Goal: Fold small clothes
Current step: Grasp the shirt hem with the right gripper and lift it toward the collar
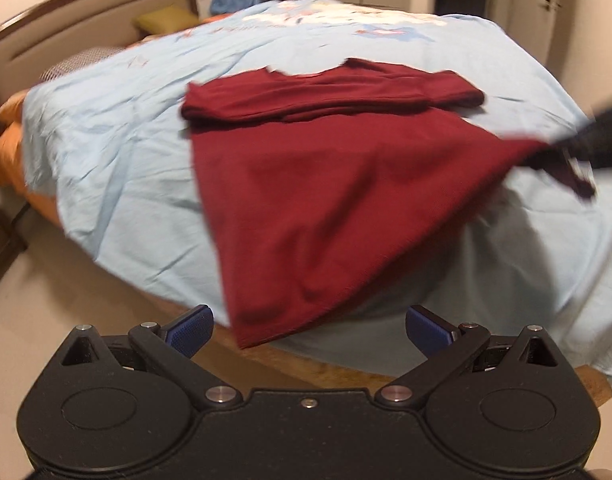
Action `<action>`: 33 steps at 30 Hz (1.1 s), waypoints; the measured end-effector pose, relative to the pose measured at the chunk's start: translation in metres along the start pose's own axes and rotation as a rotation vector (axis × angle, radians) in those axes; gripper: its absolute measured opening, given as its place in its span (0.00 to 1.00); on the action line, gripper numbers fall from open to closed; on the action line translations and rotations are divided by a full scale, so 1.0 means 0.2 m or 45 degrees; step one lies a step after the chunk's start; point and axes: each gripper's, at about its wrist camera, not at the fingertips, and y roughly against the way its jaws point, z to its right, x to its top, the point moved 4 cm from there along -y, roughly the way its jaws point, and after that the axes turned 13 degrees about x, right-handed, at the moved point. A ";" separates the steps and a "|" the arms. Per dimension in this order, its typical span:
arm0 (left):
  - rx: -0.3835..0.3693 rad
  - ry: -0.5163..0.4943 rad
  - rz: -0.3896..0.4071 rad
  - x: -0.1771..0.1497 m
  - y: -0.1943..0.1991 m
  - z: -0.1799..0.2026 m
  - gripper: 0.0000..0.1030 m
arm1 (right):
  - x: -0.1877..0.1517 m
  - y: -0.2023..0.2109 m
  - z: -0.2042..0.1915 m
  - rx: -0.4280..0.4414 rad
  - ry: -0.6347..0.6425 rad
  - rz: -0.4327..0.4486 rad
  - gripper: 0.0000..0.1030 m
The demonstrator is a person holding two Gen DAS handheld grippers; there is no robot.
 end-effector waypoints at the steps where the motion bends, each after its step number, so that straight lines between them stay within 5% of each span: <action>1: 0.019 -0.021 0.025 0.00 0.00 0.04 0.99 | 0.03 0.03 0.00 0.014 -0.011 0.014 0.09; 12: 0.236 -0.215 0.191 0.15 -0.14 0.37 0.99 | 0.24 0.21 -0.01 0.106 -0.097 0.121 0.09; 21: 0.384 -0.174 0.250 0.26 -0.18 0.35 0.78 | 0.34 0.36 -0.05 0.108 -0.125 0.209 0.08; 27: 0.352 -0.210 0.249 0.28 -0.13 0.43 0.83 | 0.42 0.45 -0.04 0.121 -0.178 0.243 0.08; 33: 0.400 -0.099 0.190 0.32 -0.08 0.43 0.90 | 0.56 0.48 -0.02 0.150 -0.206 0.246 0.08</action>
